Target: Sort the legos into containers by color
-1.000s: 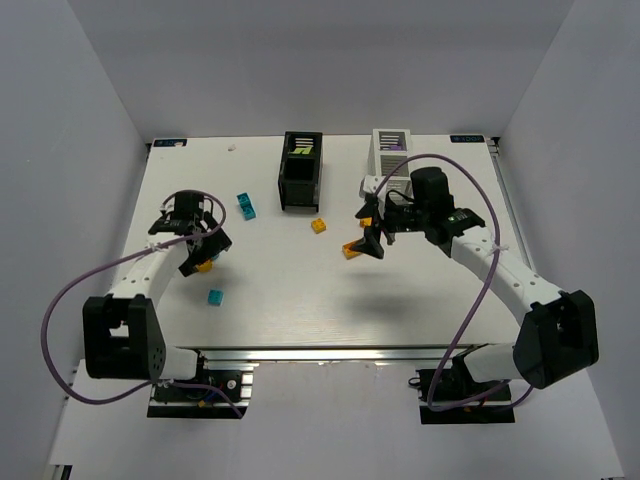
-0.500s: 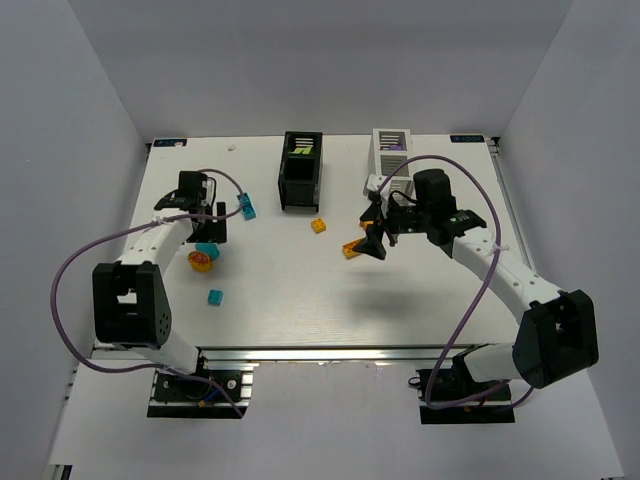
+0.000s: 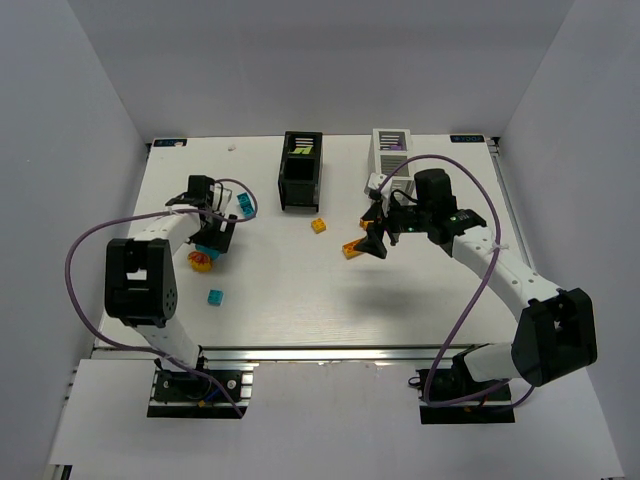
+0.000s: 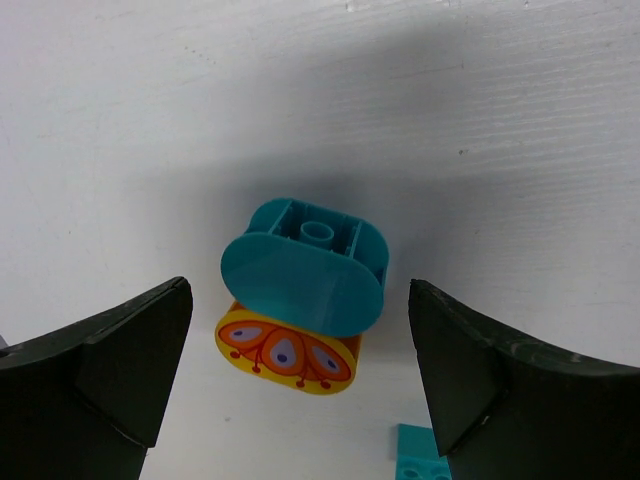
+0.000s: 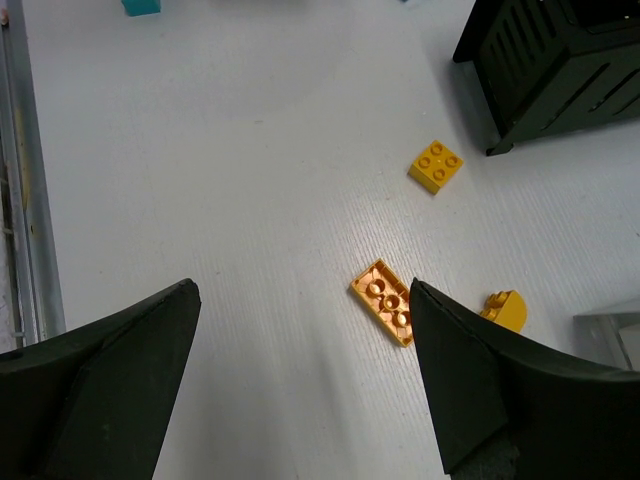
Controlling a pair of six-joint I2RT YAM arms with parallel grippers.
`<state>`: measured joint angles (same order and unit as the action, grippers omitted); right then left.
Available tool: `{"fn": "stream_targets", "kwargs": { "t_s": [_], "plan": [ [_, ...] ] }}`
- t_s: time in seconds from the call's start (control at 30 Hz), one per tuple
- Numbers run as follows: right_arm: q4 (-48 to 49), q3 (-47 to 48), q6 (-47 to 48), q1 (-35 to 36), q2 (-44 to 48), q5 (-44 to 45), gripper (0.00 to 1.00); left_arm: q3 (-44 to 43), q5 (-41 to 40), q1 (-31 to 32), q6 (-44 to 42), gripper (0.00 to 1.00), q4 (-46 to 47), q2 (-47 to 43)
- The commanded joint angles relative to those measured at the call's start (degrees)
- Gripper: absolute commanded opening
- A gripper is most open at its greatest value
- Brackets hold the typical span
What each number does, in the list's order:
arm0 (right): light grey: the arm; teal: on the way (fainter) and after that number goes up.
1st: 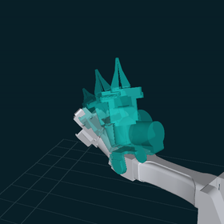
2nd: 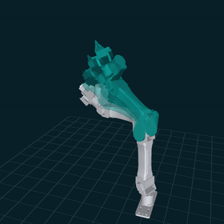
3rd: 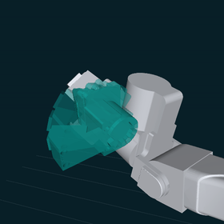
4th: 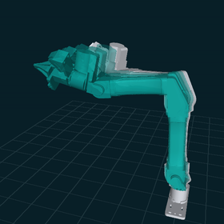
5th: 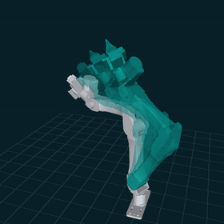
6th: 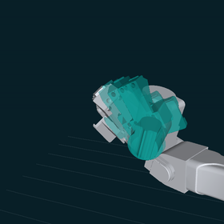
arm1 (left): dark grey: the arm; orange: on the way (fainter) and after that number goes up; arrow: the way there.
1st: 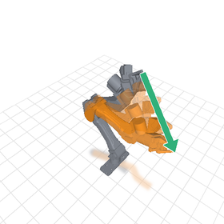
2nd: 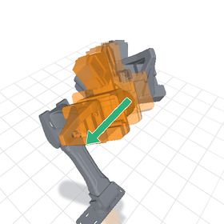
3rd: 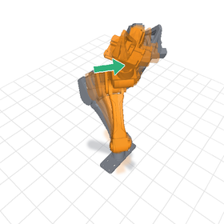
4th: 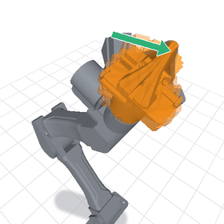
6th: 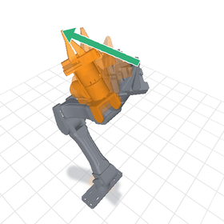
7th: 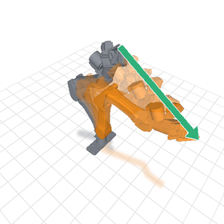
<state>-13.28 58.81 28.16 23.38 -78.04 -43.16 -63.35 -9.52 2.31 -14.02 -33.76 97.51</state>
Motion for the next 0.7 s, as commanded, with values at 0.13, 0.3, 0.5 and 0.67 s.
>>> {"fn": "stream_targets", "kwargs": {
  "t_s": [0.13, 0.3, 0.5, 0.67],
  "plan": [
    [0.5, 1.4, -0.9, -0.6, 1.0, 1.5, 0.89, -1.6, 3.8, -0.3, -2.4, 0.96, 2.1, 3.1],
    [0.3, 1.0, -0.8, -1.1, 1.2, 1.8, 0.89, -1.9, 5.0, -0.3, -2.1, 0.93, 2.9, 4.4],
    [0.1, 1.2, -0.7, -1.1, 1.2, 1.8, 0.89, -3.3, 5.0, -0.3, -1.0, 0.84, 2.6, 5.8],
    [0.0, 1.0, -0.5, -1.2, 1.7, 2.0, 0.90, -2.5, 4.5, -0.5, -0.7, 0.85, 2.3, 4.9]
  ]
}}
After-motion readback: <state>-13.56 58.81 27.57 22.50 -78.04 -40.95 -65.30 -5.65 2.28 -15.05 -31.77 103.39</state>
